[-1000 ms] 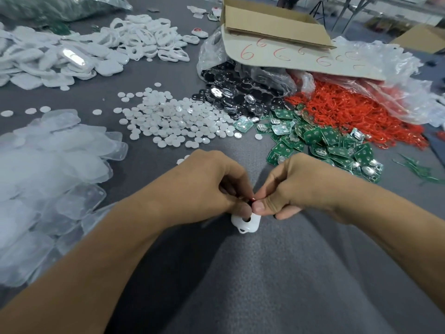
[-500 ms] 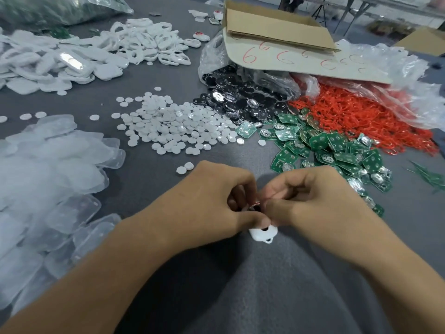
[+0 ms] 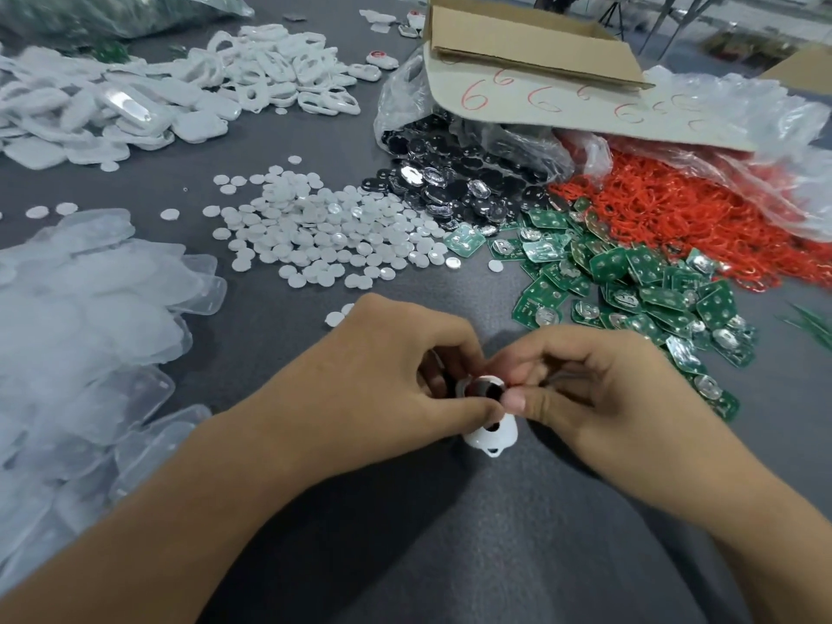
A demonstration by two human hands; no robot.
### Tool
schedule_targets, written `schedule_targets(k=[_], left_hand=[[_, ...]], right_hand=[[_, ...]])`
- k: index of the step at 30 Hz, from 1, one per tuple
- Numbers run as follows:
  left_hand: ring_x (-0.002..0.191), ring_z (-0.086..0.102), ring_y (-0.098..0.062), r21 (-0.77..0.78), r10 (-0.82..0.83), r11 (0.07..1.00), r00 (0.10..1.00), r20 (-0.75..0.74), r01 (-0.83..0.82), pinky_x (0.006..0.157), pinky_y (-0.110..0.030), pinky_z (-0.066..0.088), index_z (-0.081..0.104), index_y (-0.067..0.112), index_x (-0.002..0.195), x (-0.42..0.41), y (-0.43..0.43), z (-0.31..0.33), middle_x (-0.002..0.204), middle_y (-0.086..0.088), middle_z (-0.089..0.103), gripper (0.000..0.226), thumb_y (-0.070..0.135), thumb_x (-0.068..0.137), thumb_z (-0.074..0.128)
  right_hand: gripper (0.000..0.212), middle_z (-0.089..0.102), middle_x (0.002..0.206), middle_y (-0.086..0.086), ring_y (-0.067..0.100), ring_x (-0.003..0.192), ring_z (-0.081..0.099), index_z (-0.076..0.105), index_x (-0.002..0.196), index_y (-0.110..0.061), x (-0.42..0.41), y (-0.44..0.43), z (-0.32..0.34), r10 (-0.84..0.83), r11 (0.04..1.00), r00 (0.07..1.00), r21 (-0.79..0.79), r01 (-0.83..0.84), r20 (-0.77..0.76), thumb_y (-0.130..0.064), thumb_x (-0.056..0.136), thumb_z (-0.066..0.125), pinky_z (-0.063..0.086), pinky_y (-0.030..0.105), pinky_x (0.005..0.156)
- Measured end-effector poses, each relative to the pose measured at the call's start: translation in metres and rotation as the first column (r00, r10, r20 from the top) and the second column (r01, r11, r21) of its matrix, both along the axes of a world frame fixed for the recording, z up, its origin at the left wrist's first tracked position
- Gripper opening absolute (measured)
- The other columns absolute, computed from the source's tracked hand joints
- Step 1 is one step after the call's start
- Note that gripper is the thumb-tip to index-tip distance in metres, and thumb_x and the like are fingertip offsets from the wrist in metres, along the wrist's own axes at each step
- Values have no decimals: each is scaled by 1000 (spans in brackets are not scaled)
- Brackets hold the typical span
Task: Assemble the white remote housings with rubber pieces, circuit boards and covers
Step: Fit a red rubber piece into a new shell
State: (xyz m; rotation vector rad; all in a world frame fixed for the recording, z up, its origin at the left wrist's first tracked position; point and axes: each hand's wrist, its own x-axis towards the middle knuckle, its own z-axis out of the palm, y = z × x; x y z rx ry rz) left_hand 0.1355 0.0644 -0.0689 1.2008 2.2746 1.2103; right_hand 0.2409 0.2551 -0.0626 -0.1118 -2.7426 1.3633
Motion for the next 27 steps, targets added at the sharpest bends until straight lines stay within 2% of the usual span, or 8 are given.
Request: schedule_targets(k=[2,5,9,16,19,22,25,27], left_hand=[[70,68,-2,-10,-3,1000,1000,0,3,61,-21,55,73,34,86,-1,-1,0,76,15,71,20,44,75,86],[70,67,-2,-9,-7,1000,1000,1,7,60,-18,54,73,34,85,-1,-2,0,77,15,70,20,44,74,87],[72,67,-3,-5,-10,1000,1000,-5,10,61,-20,55,74,33,85,-1,-1,-1,78,15,70,22,46,73,87],[73,68,1,3,-12,1000,999,35,12,62,-13,51,75,34,88,-3,-2,0,77,19,72,30,54,70,87],[72,68,2,15,-10,1000,999,43,10,61,-12,50,76,33,90,-2,-1,-1,76,18,72,29,52,72,86],[72,68,0,30,7,1000,1000,17,-7,62,-13,50,76,32,90,-1,0,-2,77,17,72,21,48,79,83],[73,69,-6,63,28,998,998,55,-32,64,-24,54,76,31,90,-2,0,-3,78,13,73,15,41,81,84],[75,70,-8,75,32,996,996,84,-38,68,-28,56,77,31,90,-2,1,-3,80,12,74,15,36,80,86]], right_hand=[[22,70,85,-7,14,84,69,72,93,-32,0,1,-1,25,989,998,146,-17,-56,-13,85,78,58,44,78],[14,68,88,-12,9,85,67,71,95,-32,1,3,1,79,957,991,285,-47,-104,-23,86,76,54,32,74],[20,68,88,-13,10,84,67,72,98,-31,3,5,4,134,959,988,260,-110,-76,-21,83,80,54,27,70],[14,66,90,-17,0,86,63,71,103,-28,1,6,-1,143,920,975,387,-68,-169,-21,90,72,49,16,75],[16,69,96,-14,4,92,65,72,107,-28,1,8,-3,111,943,976,329,-45,-185,-26,93,64,51,23,79],[19,70,100,-11,9,96,67,73,109,-29,1,8,-6,85,969,984,243,-46,-155,-19,94,65,53,31,84],[21,70,100,-3,19,93,68,74,108,-27,1,5,-9,50,997,989,57,-43,-137,-14,93,68,56,42,86],[21,70,97,0,21,88,68,75,106,-26,1,4,-10,20,999,990,-33,-25,-141,-13,90,70,57,44,84]])
